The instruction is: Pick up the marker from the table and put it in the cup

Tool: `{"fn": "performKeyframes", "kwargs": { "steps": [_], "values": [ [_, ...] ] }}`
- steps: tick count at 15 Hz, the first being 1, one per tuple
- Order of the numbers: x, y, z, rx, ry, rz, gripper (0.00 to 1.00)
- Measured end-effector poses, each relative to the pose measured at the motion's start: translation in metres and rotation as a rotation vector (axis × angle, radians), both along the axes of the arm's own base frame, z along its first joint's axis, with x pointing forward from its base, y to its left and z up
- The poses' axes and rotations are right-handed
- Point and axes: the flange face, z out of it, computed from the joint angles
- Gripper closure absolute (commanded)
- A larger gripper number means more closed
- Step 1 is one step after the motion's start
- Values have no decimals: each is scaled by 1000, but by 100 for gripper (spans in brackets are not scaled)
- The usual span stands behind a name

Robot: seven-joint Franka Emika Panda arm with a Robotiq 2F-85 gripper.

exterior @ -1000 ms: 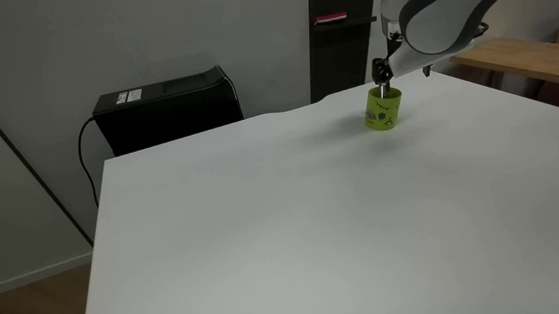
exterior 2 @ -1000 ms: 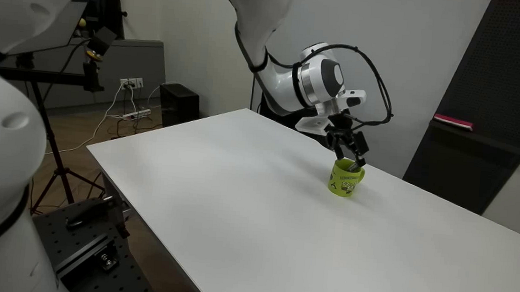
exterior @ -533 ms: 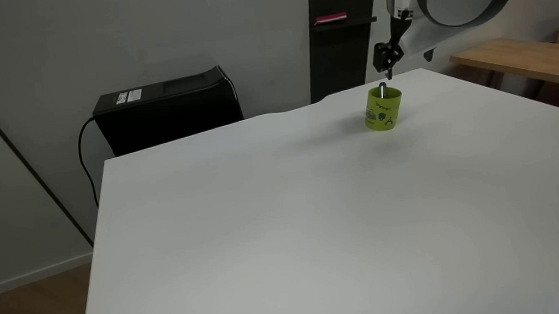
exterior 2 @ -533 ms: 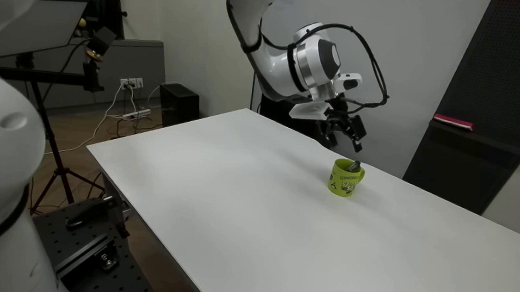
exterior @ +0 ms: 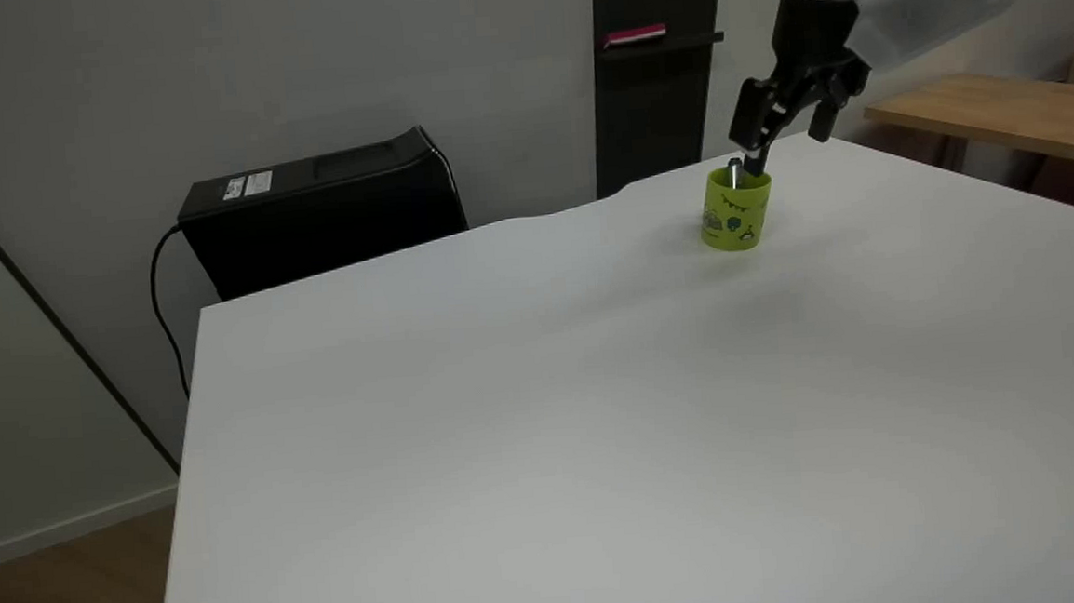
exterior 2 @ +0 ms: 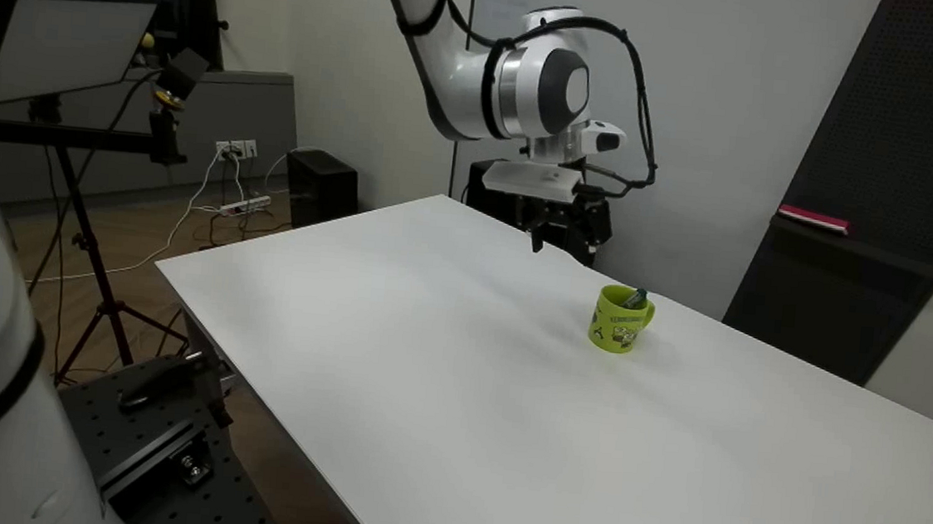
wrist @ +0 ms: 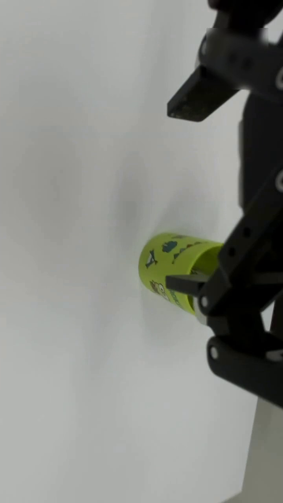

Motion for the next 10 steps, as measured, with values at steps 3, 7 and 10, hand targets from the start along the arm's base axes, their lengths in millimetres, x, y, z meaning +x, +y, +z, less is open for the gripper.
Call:
{"fn": "performKeyframes", "kwargs": {
  "steps": [3, 7, 10],
  "values": [
    [-20, -4, -1, 90, 80, 93, 0],
    [-22, -5, -3, 93, 89, 105, 0],
    [-22, -4, -4, 93, 91, 106, 0]
  ]
}}
